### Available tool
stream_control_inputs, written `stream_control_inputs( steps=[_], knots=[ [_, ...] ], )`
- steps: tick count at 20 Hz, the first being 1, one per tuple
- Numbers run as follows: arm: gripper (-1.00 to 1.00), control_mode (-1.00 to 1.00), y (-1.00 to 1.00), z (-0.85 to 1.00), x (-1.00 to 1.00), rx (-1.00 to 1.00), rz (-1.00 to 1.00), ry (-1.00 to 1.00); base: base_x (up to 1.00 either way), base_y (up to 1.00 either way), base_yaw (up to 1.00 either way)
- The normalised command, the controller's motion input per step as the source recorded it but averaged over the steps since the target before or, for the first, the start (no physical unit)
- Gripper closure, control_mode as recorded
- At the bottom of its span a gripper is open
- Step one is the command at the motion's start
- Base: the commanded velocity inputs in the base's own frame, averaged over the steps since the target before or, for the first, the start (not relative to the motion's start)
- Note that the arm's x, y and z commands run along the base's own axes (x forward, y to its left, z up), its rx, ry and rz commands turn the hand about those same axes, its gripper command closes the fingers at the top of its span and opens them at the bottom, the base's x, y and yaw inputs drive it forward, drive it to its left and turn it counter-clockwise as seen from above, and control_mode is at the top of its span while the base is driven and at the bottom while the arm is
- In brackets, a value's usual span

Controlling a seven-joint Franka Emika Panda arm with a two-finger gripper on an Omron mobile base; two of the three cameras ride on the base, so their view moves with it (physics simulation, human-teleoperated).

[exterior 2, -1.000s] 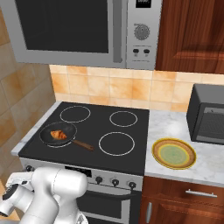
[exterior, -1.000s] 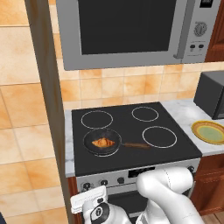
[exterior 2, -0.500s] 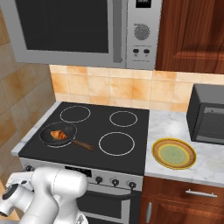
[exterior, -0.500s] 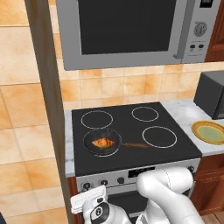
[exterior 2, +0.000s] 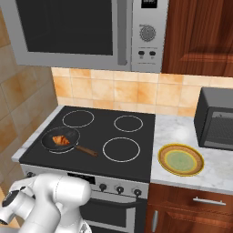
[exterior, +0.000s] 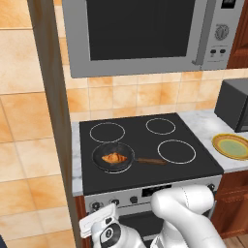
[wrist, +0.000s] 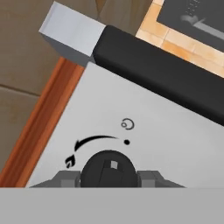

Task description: Pick the croissant and place it on the pan. Then turn on the stove to warm the croissant.

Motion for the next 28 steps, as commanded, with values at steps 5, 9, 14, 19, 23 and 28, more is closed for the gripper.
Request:
stream_control_inputs(
  steps=[5, 9, 14, 19, 23, 28],
  knots=[
    [1.0, -1.0, 0.0, 0.0, 0.01, -0.11, 0.0, 0.04, 0.0, 0.0, 0.0],
    [1.0, -1.0, 0.0, 0.0, 0.03, -0.05, 0.02, 0.1, 0.0, 0.0, 0.0],
    [1.0, -1.0, 0.0, 0.0, 0.04, -0.05, 0.06, 0.13, 0.0, 0.0, 0.0],
    [1.0, -1.0, 0.0, 0.0, 0.07, -0.08, 0.06, 0.13, 0.0, 0.0, 0.0],
    [1.0, -1.0, 0.0, 0.0, 0.08, -0.11, 0.07, 0.09, 0.0, 0.0, 0.0],
    [1.0, -1.0, 0.0, 0.0, 0.17, -0.14, 0.09, 0.04, 0.0, 0.0, 0.0]
  ],
)
